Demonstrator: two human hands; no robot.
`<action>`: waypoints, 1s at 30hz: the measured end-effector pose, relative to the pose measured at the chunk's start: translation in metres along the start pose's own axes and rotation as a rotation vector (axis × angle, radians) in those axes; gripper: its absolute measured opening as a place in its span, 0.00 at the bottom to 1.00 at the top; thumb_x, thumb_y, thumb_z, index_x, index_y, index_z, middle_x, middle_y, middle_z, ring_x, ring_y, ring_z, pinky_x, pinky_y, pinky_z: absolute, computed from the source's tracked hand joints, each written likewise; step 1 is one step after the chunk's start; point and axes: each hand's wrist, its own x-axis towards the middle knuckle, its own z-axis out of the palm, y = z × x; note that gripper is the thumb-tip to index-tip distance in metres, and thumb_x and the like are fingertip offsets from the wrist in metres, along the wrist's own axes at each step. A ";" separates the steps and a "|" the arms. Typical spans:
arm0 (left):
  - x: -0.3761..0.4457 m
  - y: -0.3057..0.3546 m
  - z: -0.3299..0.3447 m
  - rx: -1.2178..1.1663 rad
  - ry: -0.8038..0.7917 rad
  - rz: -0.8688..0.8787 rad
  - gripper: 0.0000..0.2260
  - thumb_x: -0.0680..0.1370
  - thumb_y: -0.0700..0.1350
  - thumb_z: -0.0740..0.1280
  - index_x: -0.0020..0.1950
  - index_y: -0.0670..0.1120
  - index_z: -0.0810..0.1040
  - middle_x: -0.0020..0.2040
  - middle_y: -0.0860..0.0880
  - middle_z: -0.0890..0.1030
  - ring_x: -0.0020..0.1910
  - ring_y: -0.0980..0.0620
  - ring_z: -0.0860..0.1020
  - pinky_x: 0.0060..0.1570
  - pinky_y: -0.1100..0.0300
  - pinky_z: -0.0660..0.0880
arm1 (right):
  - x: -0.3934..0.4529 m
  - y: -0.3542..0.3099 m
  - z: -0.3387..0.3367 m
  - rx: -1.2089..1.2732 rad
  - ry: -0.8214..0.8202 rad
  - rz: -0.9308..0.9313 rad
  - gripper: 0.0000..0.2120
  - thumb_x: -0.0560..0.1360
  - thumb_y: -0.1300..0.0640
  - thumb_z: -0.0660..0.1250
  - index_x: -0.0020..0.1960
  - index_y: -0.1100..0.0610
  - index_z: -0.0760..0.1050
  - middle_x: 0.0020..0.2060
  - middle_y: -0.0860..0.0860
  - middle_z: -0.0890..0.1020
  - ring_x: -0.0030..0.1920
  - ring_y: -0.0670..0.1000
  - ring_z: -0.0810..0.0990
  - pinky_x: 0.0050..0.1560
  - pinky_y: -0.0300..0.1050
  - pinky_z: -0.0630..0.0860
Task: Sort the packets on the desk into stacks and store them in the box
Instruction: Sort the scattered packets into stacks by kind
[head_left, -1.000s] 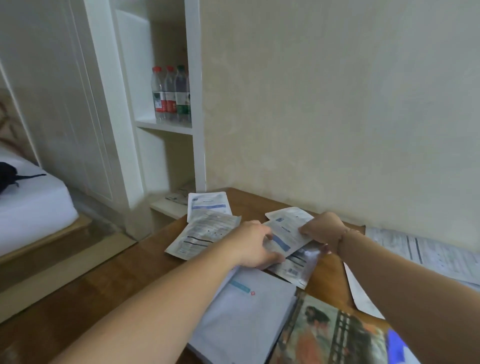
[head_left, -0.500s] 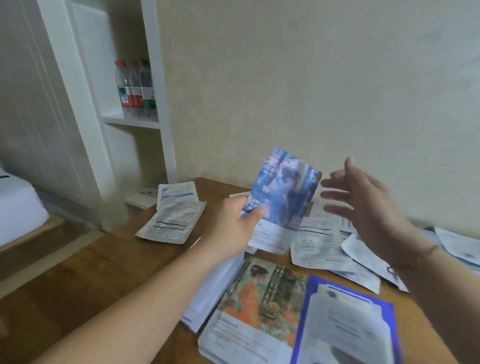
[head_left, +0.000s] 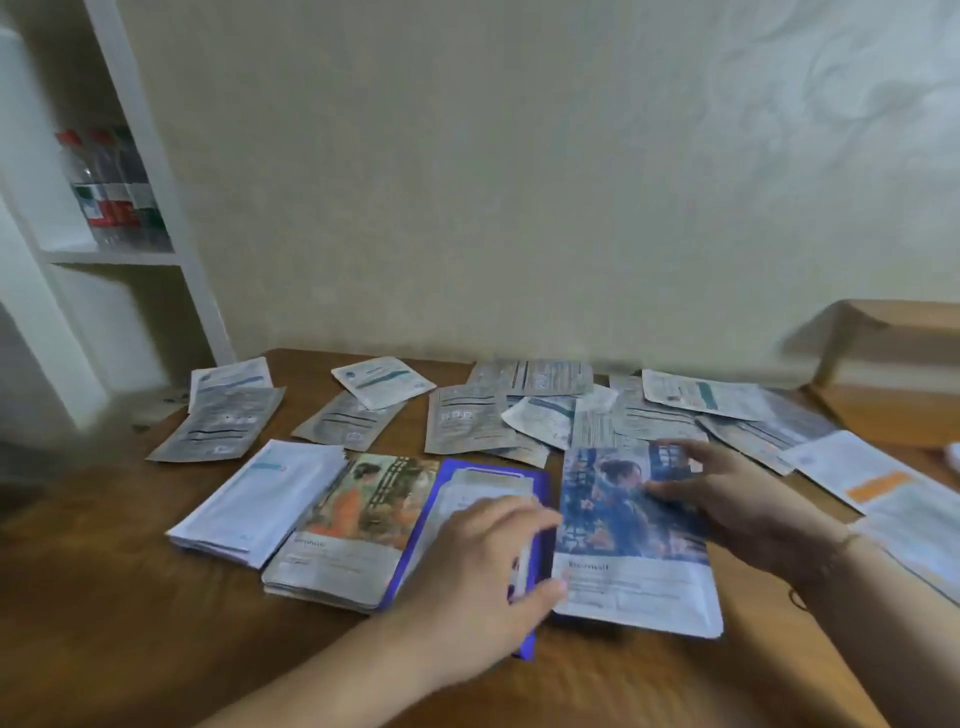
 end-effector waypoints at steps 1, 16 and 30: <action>-0.006 0.001 0.005 0.082 -0.022 0.087 0.21 0.76 0.61 0.66 0.68 0.57 0.73 0.66 0.62 0.73 0.66 0.64 0.66 0.64 0.72 0.55 | 0.000 0.007 -0.003 -0.034 -0.004 0.044 0.23 0.73 0.72 0.69 0.64 0.55 0.73 0.52 0.62 0.84 0.47 0.62 0.85 0.44 0.58 0.83; -0.017 0.000 0.030 0.388 -0.072 0.412 0.07 0.75 0.55 0.64 0.46 0.56 0.81 0.44 0.57 0.79 0.44 0.58 0.76 0.64 0.50 0.68 | -0.007 0.038 0.022 -1.364 -0.011 -0.475 0.39 0.67 0.22 0.52 0.73 0.39 0.63 0.76 0.42 0.58 0.76 0.48 0.53 0.75 0.49 0.57; 0.001 -0.043 -0.007 0.331 -0.082 0.351 0.11 0.82 0.54 0.59 0.55 0.53 0.80 0.58 0.56 0.78 0.63 0.58 0.72 0.72 0.54 0.62 | 0.019 0.022 0.033 -1.261 0.021 -0.553 0.41 0.62 0.16 0.37 0.65 0.32 0.65 0.68 0.30 0.61 0.74 0.40 0.55 0.73 0.44 0.59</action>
